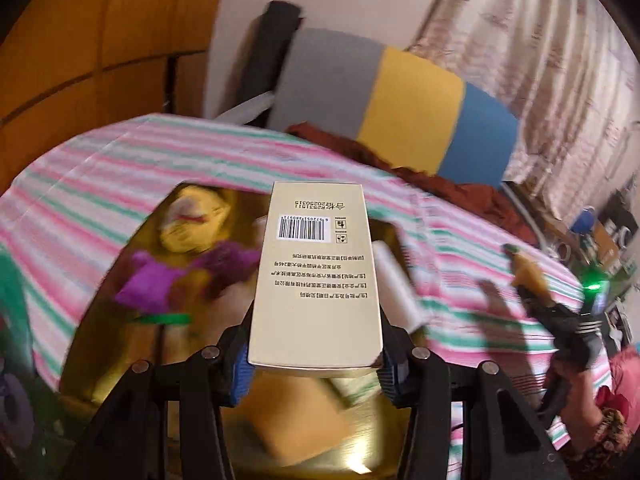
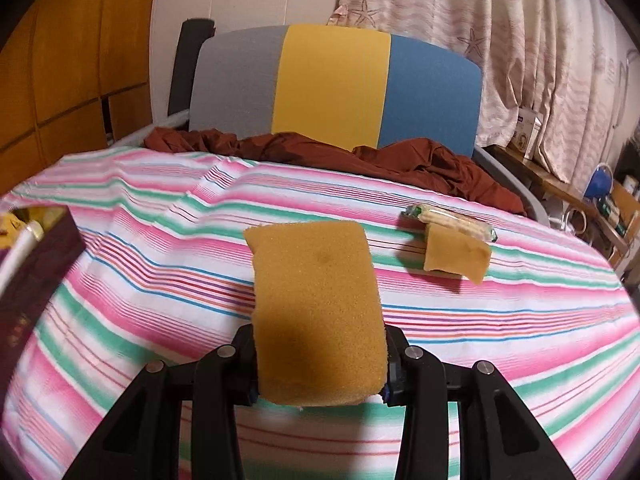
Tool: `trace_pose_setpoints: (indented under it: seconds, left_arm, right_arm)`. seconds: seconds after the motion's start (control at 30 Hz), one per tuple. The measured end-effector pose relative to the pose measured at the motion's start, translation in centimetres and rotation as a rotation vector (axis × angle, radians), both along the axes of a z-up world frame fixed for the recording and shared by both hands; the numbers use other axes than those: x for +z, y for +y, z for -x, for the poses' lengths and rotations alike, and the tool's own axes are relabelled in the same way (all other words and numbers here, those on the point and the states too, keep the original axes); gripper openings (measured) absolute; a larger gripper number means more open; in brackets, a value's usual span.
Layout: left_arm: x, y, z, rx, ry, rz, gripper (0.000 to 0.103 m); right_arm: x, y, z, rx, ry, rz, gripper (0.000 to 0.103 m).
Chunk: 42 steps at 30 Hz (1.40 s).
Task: Organize objects
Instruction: 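Lift the white box with the left tool while the right tool holds the sponge, then carry the white box and tan sponge over the gold tray with both tools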
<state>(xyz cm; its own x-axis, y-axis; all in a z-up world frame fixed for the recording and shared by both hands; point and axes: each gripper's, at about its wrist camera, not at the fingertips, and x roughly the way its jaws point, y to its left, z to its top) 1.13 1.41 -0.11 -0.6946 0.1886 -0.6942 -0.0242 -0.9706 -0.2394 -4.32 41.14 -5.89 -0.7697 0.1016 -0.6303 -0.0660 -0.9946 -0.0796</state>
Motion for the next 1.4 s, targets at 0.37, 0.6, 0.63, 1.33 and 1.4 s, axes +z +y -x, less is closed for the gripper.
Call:
trace_pose_setpoints:
  seconds: [0.37,0.6,0.63,1.33,1.4]
  left_arm:
    - [-3.6,-5.5,0.9,0.119,-0.082,-0.026,0.05]
    - [-4.3,-6.8,2.5,0.136,-0.106,-0.029,0.05]
    - [-4.5,-7.0,2.8,0.135,-0.114,-0.032,0.05]
    - [-1.2,-11.3,0.9,0.274,-0.015,-0.193,0.056]
    - [-1.3,-11.4,1.0,0.27,-0.023,-0.183,0.056]
  right_arm:
    - [5.8,-9.7,-3.8,0.281,0.044,0.268,0.042]
    - [6.5,-18.0,-6.0,0.497,-0.038,0.313,0.042]
    - [6.2,-19.2,-6.2,0.534,-0.069,0.325,0.042]
    - [1.1,-26.8,-6.5,0.735,-0.441,0.192,0.042]
    - [0.8,-27.4,-5.9,0.738,-0.444,0.205,0.044]
